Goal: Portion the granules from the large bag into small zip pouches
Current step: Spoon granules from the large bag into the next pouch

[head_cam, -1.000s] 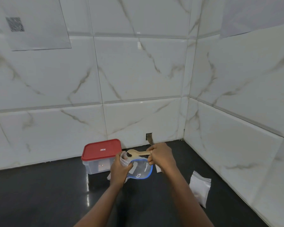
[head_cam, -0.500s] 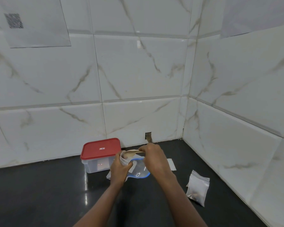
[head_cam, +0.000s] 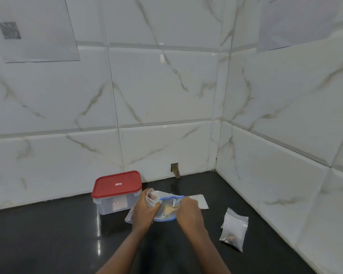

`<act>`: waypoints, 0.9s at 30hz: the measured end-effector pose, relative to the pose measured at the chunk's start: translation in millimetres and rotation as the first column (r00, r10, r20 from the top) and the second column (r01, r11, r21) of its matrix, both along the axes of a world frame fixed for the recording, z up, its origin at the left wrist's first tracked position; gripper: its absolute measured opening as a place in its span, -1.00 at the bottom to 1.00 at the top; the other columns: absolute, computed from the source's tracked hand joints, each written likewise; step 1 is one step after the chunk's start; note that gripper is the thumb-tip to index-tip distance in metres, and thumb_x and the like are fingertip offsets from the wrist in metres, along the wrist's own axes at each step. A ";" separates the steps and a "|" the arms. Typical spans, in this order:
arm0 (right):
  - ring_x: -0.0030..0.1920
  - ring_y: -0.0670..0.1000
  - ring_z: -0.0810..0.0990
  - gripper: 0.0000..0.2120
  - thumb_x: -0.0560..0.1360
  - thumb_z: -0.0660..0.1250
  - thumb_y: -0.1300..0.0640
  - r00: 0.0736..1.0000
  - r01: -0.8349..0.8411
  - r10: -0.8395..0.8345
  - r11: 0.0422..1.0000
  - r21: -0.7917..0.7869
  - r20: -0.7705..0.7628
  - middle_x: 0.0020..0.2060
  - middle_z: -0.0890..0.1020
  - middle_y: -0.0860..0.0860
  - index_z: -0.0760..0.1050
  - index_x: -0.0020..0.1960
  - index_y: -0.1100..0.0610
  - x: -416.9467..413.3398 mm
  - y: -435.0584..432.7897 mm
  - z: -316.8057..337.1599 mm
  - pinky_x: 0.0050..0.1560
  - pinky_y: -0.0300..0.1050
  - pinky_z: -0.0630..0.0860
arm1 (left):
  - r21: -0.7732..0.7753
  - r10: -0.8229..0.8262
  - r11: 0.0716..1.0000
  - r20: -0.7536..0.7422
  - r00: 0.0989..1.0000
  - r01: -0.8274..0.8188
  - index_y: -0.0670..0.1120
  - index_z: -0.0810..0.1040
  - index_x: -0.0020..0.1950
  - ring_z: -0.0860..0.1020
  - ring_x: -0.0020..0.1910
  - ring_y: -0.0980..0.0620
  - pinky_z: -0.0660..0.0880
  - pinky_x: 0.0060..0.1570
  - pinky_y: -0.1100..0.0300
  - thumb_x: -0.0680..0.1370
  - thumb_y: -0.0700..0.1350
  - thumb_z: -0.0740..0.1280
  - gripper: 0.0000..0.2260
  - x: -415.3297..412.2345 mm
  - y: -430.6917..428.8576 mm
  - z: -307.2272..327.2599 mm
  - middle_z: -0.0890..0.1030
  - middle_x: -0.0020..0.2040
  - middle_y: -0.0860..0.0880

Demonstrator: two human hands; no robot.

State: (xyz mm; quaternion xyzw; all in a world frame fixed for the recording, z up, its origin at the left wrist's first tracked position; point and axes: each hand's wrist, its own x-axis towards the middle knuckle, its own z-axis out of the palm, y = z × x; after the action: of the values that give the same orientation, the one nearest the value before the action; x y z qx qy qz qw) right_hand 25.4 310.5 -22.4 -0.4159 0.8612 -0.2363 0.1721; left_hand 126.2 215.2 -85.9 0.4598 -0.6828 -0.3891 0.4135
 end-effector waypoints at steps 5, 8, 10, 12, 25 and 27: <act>0.13 0.03 0.58 -0.71 0.60 0.08 0.25 1.000 0.019 -0.016 0.991 -0.134 0.027 0.16 0.56 0.08 0.44 0.26 0.15 9.9 -11.7 -30.4 0.11 -0.15 0.52 | 0.035 -0.051 0.998 0.009 0.999 0.050 -0.07 0.44 0.25 0.55 0.04 0.01 0.48 0.02 0.18 0.41 -0.21 0.43 -0.57 -0.6 0.5 -4.4 0.57 0.08 -0.05; 0.08 0.01 0.54 -0.72 0.59 0.07 0.24 1.000 0.003 -0.003 0.986 -0.166 0.000 0.11 0.59 0.06 0.49 0.19 0.14 11.7 -11.3 -49.3 -0.03 -0.19 0.45 | 0.103 -0.085 0.991 0.043 0.995 0.080 -0.08 0.44 0.24 0.56 0.05 -0.01 0.52 0.11 0.08 0.43 -0.21 0.44 -0.59 -2.6 1.4 -10.3 0.58 0.08 -0.08; 0.05 0.00 0.48 -0.71 0.58 0.06 0.23 0.999 -0.006 -0.001 0.987 -0.160 -0.045 0.09 0.60 0.06 0.50 0.15 0.12 10.9 -9.6 -61.9 -0.06 -0.21 0.41 | 0.076 -0.132 0.989 0.039 0.991 0.129 -0.05 0.43 0.24 0.55 0.07 0.01 0.50 0.08 0.16 0.42 -0.22 0.44 -0.58 -3.3 5.7 -14.5 0.57 0.07 -0.04; 0.11 0.01 0.47 -0.70 0.59 0.05 0.20 0.996 -0.024 0.011 0.990 -0.136 -0.094 0.11 0.59 0.03 0.51 0.17 0.08 10.9 -6.4 -72.7 0.07 -0.19 0.43 | 0.040 -0.189 0.981 0.053 0.980 0.187 0.03 0.40 0.21 0.54 0.06 0.07 0.47 0.01 0.26 0.41 -0.21 0.46 -0.56 -3.2 11.4 -17.6 0.55 0.03 0.03; 0.16 0.00 0.54 -0.70 0.58 0.11 0.19 0.998 -0.031 0.027 0.998 -0.058 -0.064 0.14 0.57 0.04 0.54 0.21 0.11 -0.9 15.8 -107.8 0.17 -0.20 0.46 | 0.057 -0.292 0.956 0.185 0.938 0.287 0.06 0.29 0.34 0.40 0.23 0.12 0.35 0.28 0.19 0.24 0.26 0.45 -0.25 -10.2 37.6 -40.0 0.41 0.24 0.12; 0.08 0.00 0.59 -0.72 0.56 0.12 0.21 0.997 0.070 -0.066 0.993 -0.092 0.040 0.06 0.62 0.02 0.57 0.11 0.12 -6.4 20.6 -108.2 0.07 -0.18 0.50 | 0.092 -0.250 0.966 0.101 0.963 0.241 0.07 0.26 0.37 0.37 0.25 0.07 0.33 0.25 0.17 0.19 0.38 0.32 -0.18 -14.3 39.2 -30.0 0.37 0.23 0.09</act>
State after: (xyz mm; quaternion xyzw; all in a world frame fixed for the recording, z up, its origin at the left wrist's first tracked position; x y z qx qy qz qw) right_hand 19.0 331.1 -130.6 -0.3895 0.8596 -0.2895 0.1602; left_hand 112.0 254.4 -116.0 0.4086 -0.7408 -0.4376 0.3046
